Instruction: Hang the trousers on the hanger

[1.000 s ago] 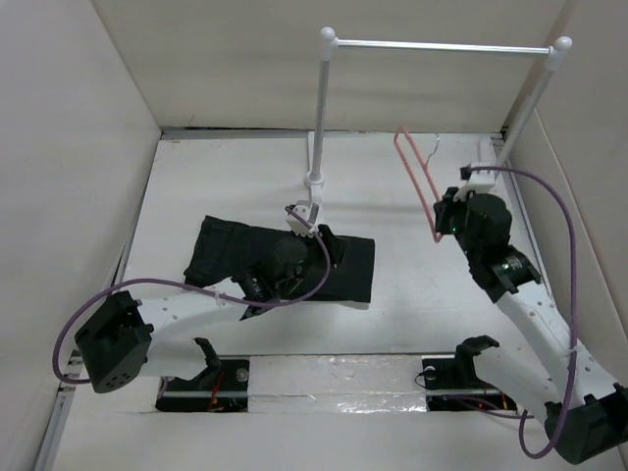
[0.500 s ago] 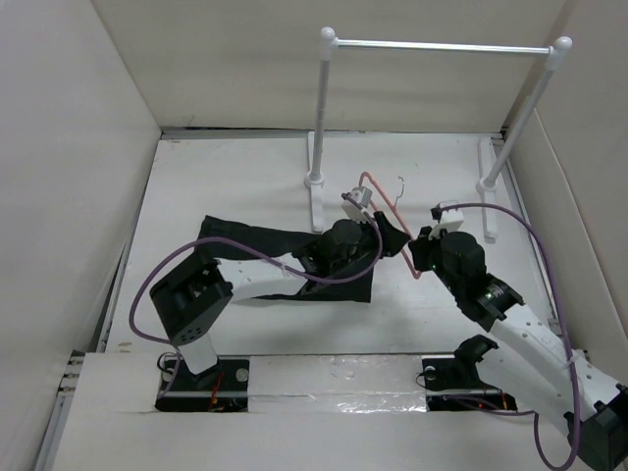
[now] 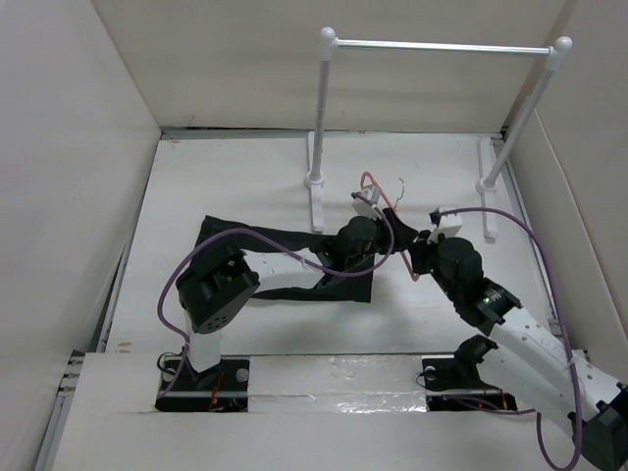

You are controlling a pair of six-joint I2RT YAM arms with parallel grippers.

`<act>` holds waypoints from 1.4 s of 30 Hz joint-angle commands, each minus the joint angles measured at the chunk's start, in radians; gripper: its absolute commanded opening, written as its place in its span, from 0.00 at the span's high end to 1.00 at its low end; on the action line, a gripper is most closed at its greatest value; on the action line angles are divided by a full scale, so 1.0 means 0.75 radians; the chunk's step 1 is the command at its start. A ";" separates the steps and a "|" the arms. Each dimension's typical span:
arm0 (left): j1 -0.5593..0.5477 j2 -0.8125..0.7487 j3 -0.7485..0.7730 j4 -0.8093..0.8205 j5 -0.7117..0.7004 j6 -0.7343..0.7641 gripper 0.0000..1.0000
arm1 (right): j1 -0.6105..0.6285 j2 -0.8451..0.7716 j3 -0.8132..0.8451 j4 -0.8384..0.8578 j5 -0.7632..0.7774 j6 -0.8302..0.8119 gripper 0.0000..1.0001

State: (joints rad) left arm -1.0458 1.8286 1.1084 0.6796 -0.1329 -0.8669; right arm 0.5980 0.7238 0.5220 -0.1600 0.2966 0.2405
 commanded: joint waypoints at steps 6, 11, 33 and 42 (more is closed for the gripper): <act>-0.007 0.045 0.077 0.053 -0.013 -0.039 0.88 | 0.045 -0.061 -0.033 0.119 0.026 0.039 1.00; -0.007 0.020 0.036 0.065 0.001 -0.041 1.00 | 0.088 -0.077 -0.044 0.050 0.001 0.064 0.84; -0.062 -0.164 -0.699 0.947 0.284 -0.268 1.00 | 0.142 -0.137 -0.025 -0.014 -0.150 0.095 0.80; -0.074 -0.209 -0.748 0.922 0.308 -0.249 1.00 | 0.097 -0.028 -0.058 0.168 -0.344 0.105 0.52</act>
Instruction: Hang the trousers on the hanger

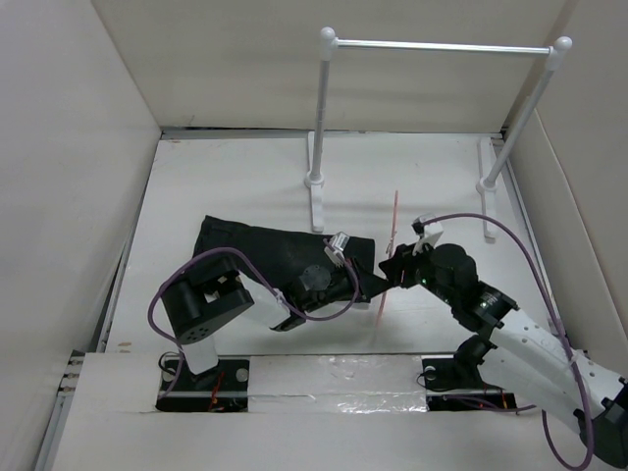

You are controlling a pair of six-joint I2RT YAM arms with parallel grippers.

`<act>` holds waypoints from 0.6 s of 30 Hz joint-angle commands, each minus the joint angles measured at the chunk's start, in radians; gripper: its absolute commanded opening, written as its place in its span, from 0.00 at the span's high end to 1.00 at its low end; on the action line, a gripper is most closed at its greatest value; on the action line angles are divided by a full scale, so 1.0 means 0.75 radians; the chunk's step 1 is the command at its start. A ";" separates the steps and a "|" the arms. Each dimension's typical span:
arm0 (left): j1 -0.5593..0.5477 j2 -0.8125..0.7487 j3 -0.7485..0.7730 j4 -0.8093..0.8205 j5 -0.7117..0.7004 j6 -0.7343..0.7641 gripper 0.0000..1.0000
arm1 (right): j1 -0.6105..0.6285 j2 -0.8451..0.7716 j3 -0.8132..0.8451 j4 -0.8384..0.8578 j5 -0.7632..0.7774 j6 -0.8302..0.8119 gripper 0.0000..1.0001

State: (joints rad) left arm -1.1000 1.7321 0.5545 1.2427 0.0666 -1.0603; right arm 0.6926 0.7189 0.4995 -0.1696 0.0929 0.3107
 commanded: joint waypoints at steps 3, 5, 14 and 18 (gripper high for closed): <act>-0.014 -0.086 -0.009 0.198 0.071 0.013 1.00 | -0.066 0.027 -0.042 0.202 -0.097 0.032 0.55; -0.014 -0.096 -0.007 0.194 0.105 0.019 1.00 | -0.103 0.044 -0.069 0.275 -0.103 0.054 0.81; -0.051 -0.119 0.020 0.016 0.083 0.088 1.00 | -0.146 0.036 -0.040 0.230 -0.093 0.056 1.00; -0.051 -0.149 0.019 -0.016 0.040 0.125 1.00 | -0.146 0.023 -0.065 0.238 -0.175 0.062 0.86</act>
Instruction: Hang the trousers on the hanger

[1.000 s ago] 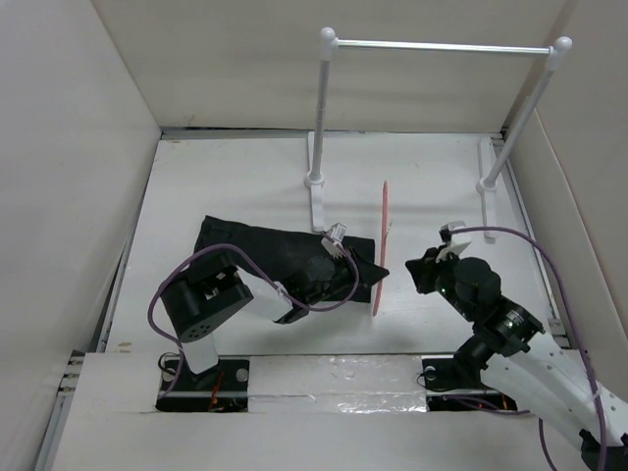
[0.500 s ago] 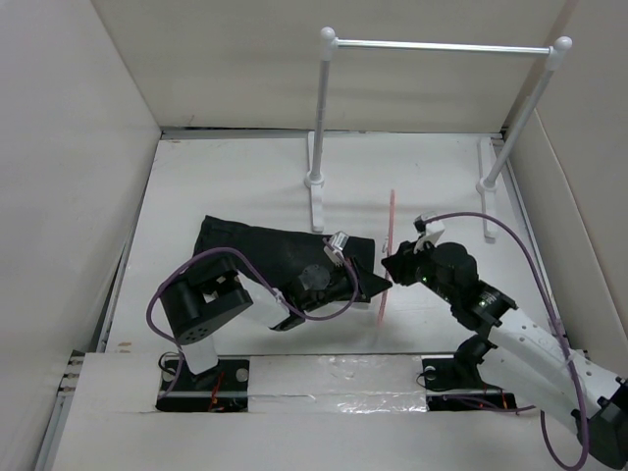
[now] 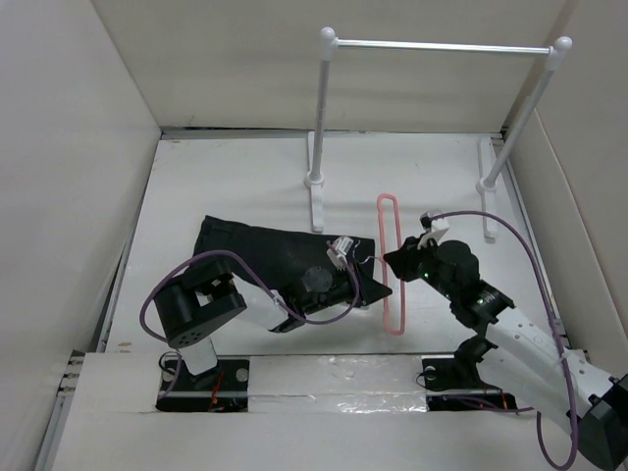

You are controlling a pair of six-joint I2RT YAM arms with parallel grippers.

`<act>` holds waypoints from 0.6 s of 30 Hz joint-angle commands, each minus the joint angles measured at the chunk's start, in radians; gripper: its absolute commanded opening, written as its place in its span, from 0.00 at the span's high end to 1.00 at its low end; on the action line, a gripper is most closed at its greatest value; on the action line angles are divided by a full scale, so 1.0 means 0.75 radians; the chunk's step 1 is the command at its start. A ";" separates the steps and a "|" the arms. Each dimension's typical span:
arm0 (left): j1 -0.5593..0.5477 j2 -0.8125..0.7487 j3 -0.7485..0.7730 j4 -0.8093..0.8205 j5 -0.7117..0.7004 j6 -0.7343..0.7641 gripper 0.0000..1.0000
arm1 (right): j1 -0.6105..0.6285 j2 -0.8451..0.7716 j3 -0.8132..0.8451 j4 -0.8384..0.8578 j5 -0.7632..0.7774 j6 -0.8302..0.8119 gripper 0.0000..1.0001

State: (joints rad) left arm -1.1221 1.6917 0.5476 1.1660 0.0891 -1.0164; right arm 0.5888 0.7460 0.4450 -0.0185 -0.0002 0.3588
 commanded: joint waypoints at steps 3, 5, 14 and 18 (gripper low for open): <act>-0.036 -0.132 0.031 0.027 -0.041 0.095 1.00 | -0.008 -0.023 0.010 -0.049 -0.151 -0.010 0.52; -0.036 -0.147 0.043 -0.018 -0.053 0.120 1.00 | -0.008 -0.062 -0.010 -0.053 -0.186 -0.002 0.46; -0.060 -0.194 0.017 -0.238 -0.305 0.108 1.00 | -0.008 -0.164 -0.076 -0.031 -0.077 0.031 0.81; -0.048 -0.143 0.024 -0.278 -0.329 0.104 1.00 | -0.008 -0.107 -0.076 -0.018 -0.081 0.039 0.91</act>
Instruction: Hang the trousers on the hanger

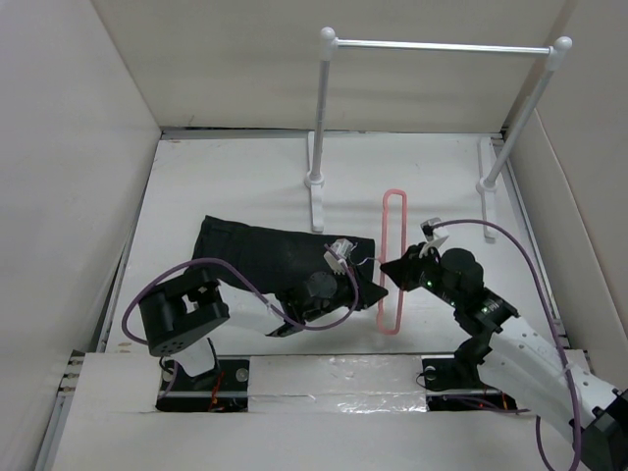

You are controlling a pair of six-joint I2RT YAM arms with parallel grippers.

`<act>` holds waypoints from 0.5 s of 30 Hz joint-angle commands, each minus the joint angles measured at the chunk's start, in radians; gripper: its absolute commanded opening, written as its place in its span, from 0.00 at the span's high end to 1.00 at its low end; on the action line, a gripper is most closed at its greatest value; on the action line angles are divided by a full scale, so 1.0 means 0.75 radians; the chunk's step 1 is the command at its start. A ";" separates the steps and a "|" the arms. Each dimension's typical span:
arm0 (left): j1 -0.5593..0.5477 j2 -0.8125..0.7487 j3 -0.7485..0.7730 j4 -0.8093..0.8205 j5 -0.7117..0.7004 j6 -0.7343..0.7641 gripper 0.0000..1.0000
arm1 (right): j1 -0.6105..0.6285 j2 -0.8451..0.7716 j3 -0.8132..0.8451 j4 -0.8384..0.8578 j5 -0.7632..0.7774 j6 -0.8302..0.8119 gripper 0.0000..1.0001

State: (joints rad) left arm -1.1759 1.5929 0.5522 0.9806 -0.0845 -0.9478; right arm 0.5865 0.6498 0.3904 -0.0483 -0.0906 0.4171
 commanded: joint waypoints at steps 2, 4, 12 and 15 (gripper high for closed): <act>0.036 0.020 0.016 0.005 -0.088 0.000 1.00 | -0.005 0.070 -0.015 0.097 0.029 -0.041 0.89; 0.036 0.058 0.021 0.014 -0.088 -0.010 1.00 | -0.005 0.105 -0.007 0.099 0.033 -0.035 0.67; 0.048 0.056 -0.065 0.022 -0.217 -0.074 1.00 | -0.005 0.191 -0.040 0.219 0.037 -0.039 0.50; 0.048 0.069 -0.082 0.030 -0.253 -0.104 1.00 | -0.017 0.258 -0.052 0.259 0.070 -0.027 0.80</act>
State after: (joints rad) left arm -1.1419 1.6524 0.5022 0.9482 -0.2207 -0.9981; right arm 0.5827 0.8074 0.3580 0.0422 -0.0753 0.3962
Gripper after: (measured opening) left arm 0.060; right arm 0.231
